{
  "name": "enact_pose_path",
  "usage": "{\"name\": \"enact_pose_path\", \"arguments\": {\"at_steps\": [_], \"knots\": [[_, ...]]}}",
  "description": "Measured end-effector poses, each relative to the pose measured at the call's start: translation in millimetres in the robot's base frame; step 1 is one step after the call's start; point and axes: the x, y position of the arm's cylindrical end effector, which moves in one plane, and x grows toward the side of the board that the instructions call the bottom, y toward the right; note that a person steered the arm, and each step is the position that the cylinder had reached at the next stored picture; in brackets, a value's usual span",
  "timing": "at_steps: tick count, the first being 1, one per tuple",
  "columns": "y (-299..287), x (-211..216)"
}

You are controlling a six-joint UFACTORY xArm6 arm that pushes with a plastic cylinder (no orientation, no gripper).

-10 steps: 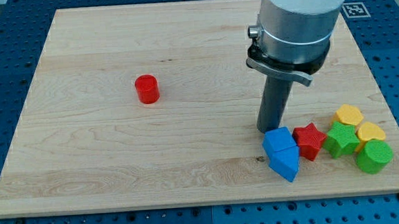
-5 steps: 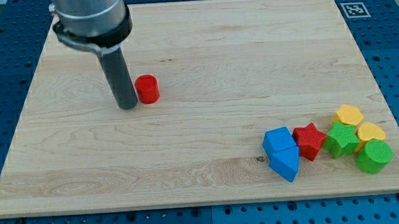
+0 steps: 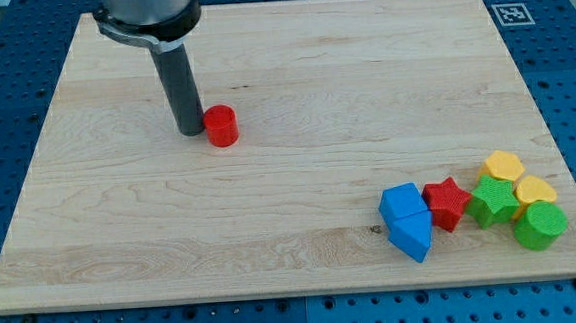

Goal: Move red circle above red star

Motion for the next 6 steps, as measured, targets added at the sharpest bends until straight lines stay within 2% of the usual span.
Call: {"name": "enact_pose_path", "arguments": {"at_steps": [3, 6], "knots": [[141.1, 10.9], [128.6, 42.0]]}}
